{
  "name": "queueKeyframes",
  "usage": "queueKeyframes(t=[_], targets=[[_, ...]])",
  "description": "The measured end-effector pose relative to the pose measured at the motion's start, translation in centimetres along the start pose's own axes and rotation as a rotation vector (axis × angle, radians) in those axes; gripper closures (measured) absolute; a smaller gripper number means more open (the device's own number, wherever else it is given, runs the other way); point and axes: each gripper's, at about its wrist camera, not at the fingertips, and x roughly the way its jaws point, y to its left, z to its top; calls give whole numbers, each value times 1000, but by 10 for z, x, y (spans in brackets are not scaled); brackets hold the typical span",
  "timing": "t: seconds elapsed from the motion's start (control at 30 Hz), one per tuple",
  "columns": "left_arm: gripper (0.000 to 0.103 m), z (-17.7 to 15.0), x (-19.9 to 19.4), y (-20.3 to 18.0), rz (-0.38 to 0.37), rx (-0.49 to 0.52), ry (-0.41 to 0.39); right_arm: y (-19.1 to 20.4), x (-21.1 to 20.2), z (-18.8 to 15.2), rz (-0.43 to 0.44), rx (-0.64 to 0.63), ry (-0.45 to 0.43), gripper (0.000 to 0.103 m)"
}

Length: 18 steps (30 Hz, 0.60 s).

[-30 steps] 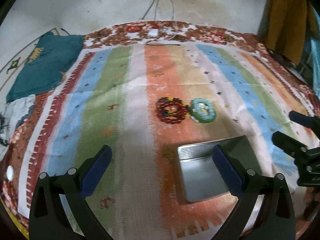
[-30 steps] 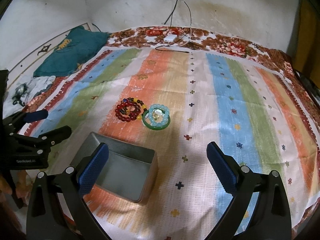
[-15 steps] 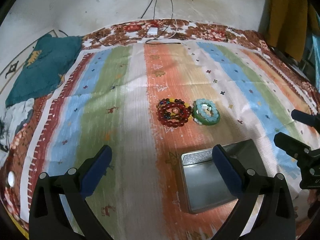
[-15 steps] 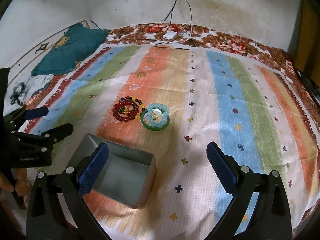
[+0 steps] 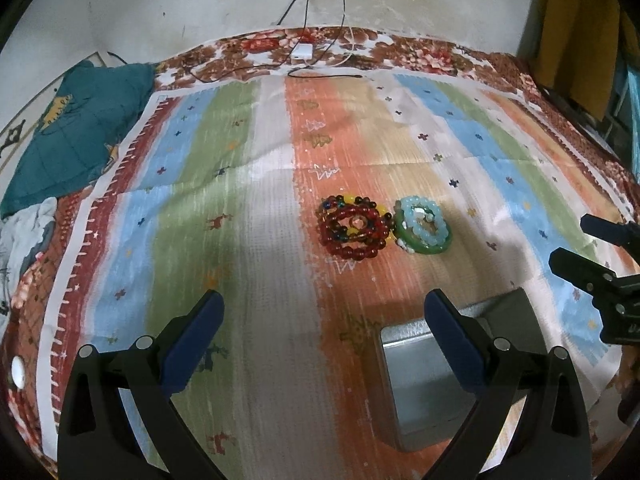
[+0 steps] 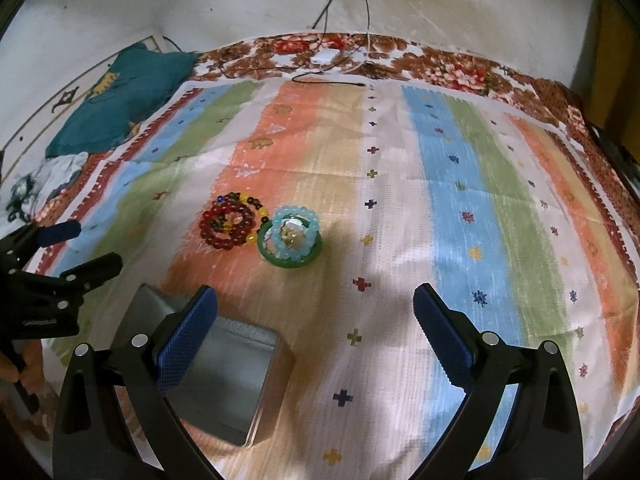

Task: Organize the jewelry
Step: 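Move both grippers open toward the red bracelet and green bangle stack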

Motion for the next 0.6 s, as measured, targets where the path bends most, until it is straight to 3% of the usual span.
queueKeyframes(t=[0.6], targets=[[9,16,51,0,-44,-6,80,-4,37,16,19,-8,48,4]])
